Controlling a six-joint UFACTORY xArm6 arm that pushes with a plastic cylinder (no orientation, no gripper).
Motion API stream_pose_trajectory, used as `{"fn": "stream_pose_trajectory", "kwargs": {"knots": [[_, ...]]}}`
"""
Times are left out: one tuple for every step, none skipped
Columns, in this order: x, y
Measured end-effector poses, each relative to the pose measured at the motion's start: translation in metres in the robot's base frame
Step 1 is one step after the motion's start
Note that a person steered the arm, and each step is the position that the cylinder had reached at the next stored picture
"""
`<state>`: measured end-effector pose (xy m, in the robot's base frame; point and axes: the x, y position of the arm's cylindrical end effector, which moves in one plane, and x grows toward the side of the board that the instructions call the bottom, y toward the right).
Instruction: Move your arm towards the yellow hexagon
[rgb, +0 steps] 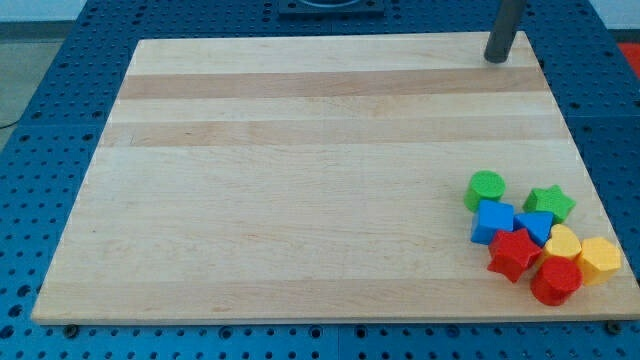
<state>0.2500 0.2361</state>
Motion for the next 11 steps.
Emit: {"fn": "stream_pose_trajectory", "kwargs": {"knots": [[0.0, 0.0], [0.003, 0.05], [0.045, 0.109], [0.045, 0.109], [0.074, 0.109], [0.138, 0.109], [0.143, 0.109], [0.178, 0.109], [0.272, 0.109], [0.356, 0.108], [0.366, 0.099]]}}
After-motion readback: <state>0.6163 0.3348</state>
